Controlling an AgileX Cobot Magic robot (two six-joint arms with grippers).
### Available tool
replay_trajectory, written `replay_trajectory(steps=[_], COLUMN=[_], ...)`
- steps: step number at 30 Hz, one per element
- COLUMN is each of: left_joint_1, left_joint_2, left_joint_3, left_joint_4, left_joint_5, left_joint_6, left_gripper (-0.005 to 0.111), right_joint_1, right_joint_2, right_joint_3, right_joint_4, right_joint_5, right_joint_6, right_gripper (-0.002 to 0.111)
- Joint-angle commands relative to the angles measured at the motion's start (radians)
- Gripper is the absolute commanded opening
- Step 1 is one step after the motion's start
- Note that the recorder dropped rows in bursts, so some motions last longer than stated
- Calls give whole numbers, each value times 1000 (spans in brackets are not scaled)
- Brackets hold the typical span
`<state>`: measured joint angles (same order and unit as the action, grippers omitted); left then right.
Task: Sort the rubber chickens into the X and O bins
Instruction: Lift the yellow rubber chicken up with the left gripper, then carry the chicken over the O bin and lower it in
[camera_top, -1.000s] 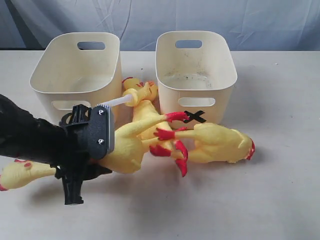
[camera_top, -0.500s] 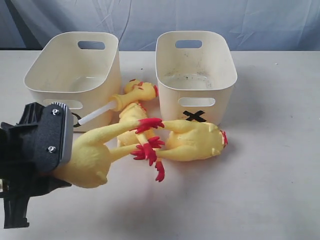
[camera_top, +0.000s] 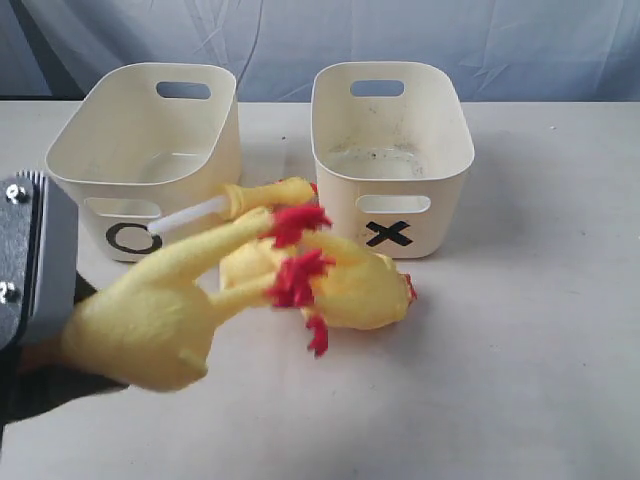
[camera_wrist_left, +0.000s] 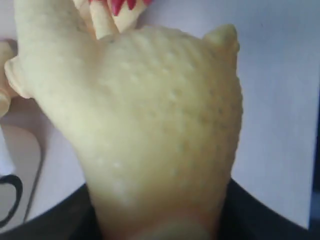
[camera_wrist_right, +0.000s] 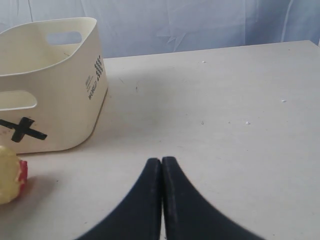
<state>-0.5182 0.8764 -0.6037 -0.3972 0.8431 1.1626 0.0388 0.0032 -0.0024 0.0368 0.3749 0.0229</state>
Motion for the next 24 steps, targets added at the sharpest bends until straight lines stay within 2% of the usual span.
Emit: replay_trajectory(steps=[1, 2, 3, 5, 6, 8, 10, 11, 12, 14, 15, 17, 24], left_joint_1=[-3, -3, -3, -3, -3, -3, -3, -3, -3, -3, -3, -3, -3], left_joint_2=[-26, -26, -20, -15, -17, -42, -67, -73, -73, -44, -29, -3, -1], left_joint_3=[-28, -20, -20, -54, -72, -103, -114, -114, -114, -114, -114, -114, -140], left_joint_4=[244, 221, 193, 200, 245, 397, 416, 304, 130, -163, -229, -315, -375], left_joint_5=[68, 82, 129, 282, 292, 129, -33, -75, -66, 120, 219, 266, 112], left_joint_6=[-263, -363, -369, -218, -230, -521, -758, -744, -605, -193, -100, -96, -124], left_gripper=[0, 0, 0, 0, 0, 0, 0, 0, 0, 0, 0, 0, 0], right_joint_1=[3, 3, 3, 3, 3, 3, 3, 3, 3, 3, 3, 3, 3], right_joint_2=[-3, -3, -3, -3, -3, -3, -3, -3, -3, -3, -3, -3, -3], right_joint_3=[2, 2, 2, 2, 2, 2, 2, 2, 2, 2, 2, 2, 2], right_joint_4=[0, 0, 0, 0, 0, 0, 0, 0, 0, 0, 0, 0, 0], right_joint_5=[-13, -13, -13, -13, -13, -13, -13, -9, -9, -9, -9, -9, -9], right_joint_6=[-3, -3, -3, -3, -3, -3, -3, -3, -3, -3, -3, -3, -3], right_gripper=[0, 0, 0, 0, 0, 0, 0, 0, 0, 0, 0, 0, 0])
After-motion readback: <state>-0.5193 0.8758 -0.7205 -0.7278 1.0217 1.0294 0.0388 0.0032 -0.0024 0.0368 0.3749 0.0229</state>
